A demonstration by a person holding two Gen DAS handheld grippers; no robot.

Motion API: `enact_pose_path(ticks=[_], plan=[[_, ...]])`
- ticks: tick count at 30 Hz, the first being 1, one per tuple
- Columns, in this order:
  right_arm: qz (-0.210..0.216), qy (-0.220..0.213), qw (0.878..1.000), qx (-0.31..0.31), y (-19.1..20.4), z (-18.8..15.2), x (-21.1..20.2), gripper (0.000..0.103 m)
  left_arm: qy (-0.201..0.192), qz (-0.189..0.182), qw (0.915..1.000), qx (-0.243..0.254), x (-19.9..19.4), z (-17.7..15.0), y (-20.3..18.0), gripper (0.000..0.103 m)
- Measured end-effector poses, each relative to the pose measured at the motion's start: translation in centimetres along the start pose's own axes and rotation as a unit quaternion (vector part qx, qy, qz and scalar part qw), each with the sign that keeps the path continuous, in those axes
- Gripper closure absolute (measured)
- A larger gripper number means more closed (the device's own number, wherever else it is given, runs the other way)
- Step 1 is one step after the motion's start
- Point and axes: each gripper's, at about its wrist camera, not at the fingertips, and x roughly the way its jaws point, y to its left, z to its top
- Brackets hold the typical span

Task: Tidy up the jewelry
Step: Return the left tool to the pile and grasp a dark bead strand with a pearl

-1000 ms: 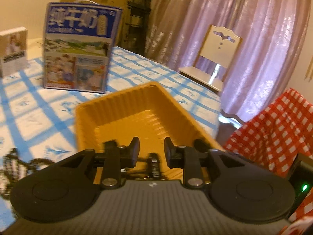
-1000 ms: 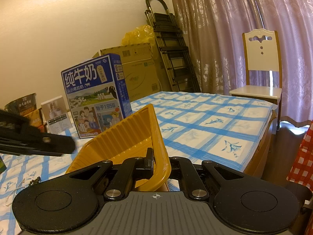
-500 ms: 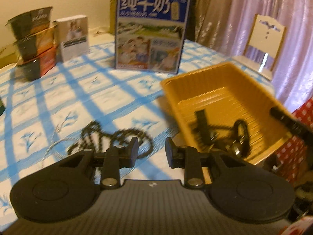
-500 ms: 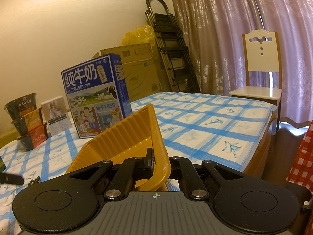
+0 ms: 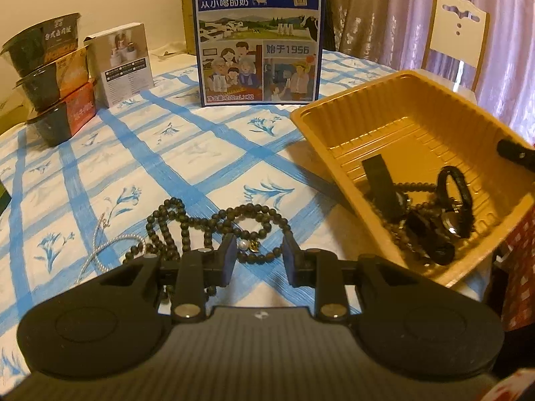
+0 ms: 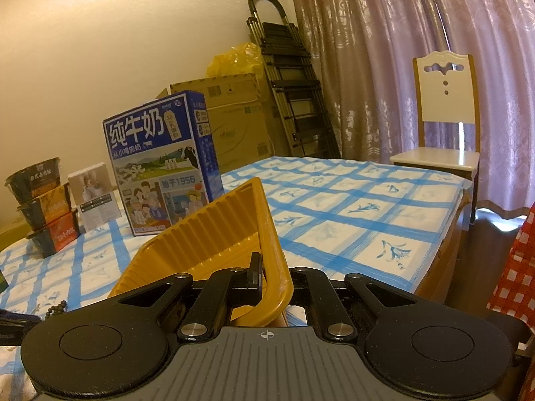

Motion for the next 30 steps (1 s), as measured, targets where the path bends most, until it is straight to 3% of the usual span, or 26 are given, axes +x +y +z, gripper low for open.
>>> enact_pose_path(ticks=[9,15,30], plan=[[0.0,0.0,1.0,0.0,0.0,0.0,0.0,0.097,0.011,-0.002,0.9997,0.023,3.0,0.3,-0.1,0.078],[0.0,0.0,1.0,0.0,0.0,0.0,0.0,0.097,0.025,0.004,0.9989,0.04,4.9,0.2,-0.1,0.085],[0.0,0.0,1.0,0.0,0.0,0.0,0.0,0.097,0.028,0.01,0.9979,0.058,5.0,-0.4,-0.4,0.088]])
